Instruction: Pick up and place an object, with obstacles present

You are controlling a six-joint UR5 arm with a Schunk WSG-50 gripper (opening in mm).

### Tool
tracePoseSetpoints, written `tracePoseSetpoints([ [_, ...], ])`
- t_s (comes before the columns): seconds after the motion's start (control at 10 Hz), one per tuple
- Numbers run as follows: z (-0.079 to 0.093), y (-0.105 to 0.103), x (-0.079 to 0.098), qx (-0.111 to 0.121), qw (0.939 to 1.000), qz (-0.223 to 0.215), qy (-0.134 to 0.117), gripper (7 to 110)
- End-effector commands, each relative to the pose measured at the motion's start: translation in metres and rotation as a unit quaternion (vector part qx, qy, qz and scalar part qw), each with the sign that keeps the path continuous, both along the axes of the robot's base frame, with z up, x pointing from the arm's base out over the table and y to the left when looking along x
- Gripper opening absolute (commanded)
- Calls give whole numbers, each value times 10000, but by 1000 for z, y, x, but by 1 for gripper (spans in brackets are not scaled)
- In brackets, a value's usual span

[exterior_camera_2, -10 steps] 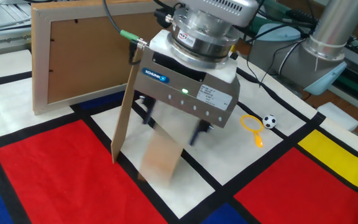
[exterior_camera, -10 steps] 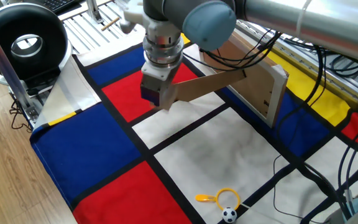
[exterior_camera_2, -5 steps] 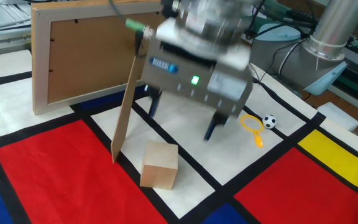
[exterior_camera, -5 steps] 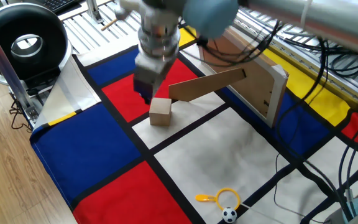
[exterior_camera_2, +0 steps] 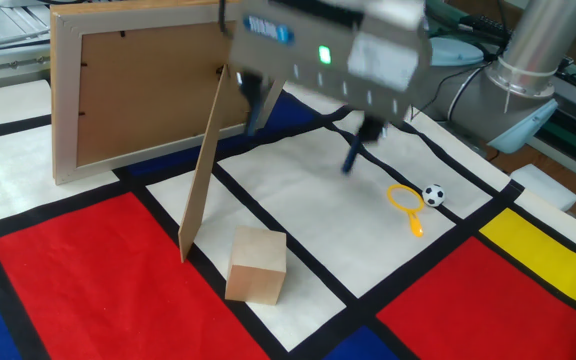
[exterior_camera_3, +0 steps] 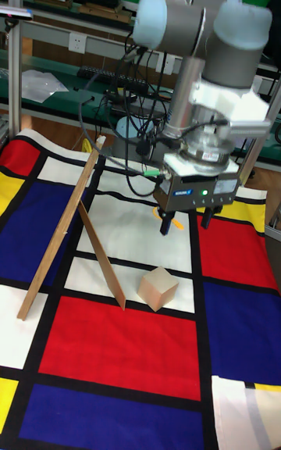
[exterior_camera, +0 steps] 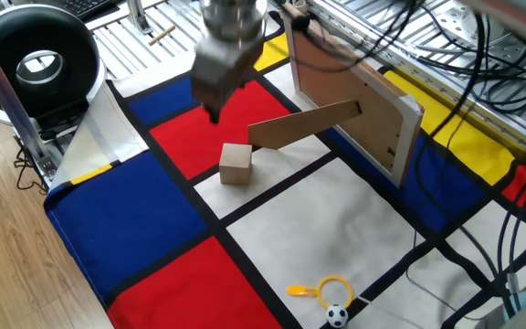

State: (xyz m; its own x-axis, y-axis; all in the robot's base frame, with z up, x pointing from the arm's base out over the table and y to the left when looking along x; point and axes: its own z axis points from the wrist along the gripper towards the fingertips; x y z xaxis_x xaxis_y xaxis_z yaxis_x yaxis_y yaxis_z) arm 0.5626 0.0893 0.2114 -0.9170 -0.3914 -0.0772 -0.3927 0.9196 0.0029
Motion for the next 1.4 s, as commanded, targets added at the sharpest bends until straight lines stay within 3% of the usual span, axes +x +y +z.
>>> tracePoseSetpoints([
  [0.0, 48, -42, 16, -115, 9999, -45, 47, 66],
  [0.2, 65, -69, 31, -109, 9999, -122, -44, 66],
  [0.3, 69, -61, 42, 190, 9974, -649, -228, 66],
  [0.4, 72, -52, 55, 522, 9931, -971, -394, 7],
  [0.5, 69, -52, 60, 594, 9891, -1284, -414, 7],
  [0.6, 60, -36, 58, 802, 9842, -1556, -280, 7],
  [0.7, 46, -32, 67, 790, 9842, -1557, -305, 7],
  [0.9, 20, -37, 85, 621, 9878, -1368, -420, 7],
  [1.1, 5, -68, 92, 9, 9936, -1017, -490, 7],
  [1.3, 6, -64, 87, -5, 9939, -1009, -437, 7],
])
